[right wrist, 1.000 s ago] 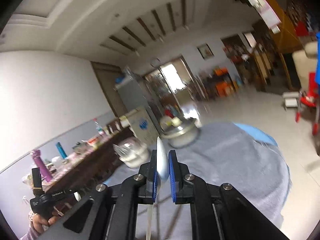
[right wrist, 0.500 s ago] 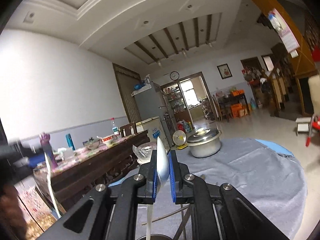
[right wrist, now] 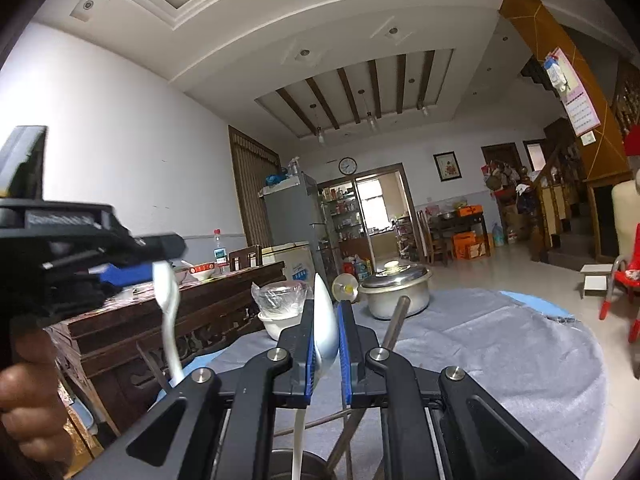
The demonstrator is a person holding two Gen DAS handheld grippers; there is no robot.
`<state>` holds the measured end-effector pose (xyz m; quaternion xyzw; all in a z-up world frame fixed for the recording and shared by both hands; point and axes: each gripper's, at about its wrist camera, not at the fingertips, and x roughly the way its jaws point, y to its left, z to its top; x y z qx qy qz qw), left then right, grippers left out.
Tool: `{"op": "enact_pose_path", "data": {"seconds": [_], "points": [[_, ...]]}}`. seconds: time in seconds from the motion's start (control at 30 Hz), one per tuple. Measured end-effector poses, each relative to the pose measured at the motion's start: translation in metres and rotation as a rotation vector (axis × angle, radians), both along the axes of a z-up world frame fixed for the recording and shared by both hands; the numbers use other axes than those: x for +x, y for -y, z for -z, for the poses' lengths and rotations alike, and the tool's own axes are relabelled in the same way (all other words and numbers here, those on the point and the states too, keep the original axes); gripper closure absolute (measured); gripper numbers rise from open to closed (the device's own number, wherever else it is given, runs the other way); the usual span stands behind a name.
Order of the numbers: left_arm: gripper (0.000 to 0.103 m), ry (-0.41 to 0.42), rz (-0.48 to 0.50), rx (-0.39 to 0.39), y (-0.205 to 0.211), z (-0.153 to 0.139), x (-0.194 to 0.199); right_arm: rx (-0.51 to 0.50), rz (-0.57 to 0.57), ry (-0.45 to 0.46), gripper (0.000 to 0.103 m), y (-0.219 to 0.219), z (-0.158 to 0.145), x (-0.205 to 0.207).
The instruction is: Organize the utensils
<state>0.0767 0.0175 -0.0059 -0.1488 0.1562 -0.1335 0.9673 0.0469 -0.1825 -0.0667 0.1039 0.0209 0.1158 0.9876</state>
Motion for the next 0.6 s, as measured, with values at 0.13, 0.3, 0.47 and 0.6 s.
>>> {"op": "enact_pose_path", "data": {"seconds": [0.13, 0.3, 0.47, 0.6], "points": [[0.077, -0.013, -0.034, 0.04, 0.011, 0.009, 0.002, -0.002, 0.001, -0.001, 0.092, 0.003, 0.005, -0.001], [0.077, -0.039, -0.057, 0.072, 0.019, 0.017, 0.005, -0.012, -0.01, -0.006, 0.092, 0.003, 0.008, -0.002], [0.077, -0.046, -0.075, 0.091, 0.021, 0.02, 0.007, -0.02, -0.032, -0.013, 0.092, 0.005, 0.01, -0.003], [0.077, -0.048, -0.08, 0.095, 0.021, 0.02, 0.002, -0.01, -0.034, -0.026, 0.092, 0.01, 0.008, 0.002]]}}
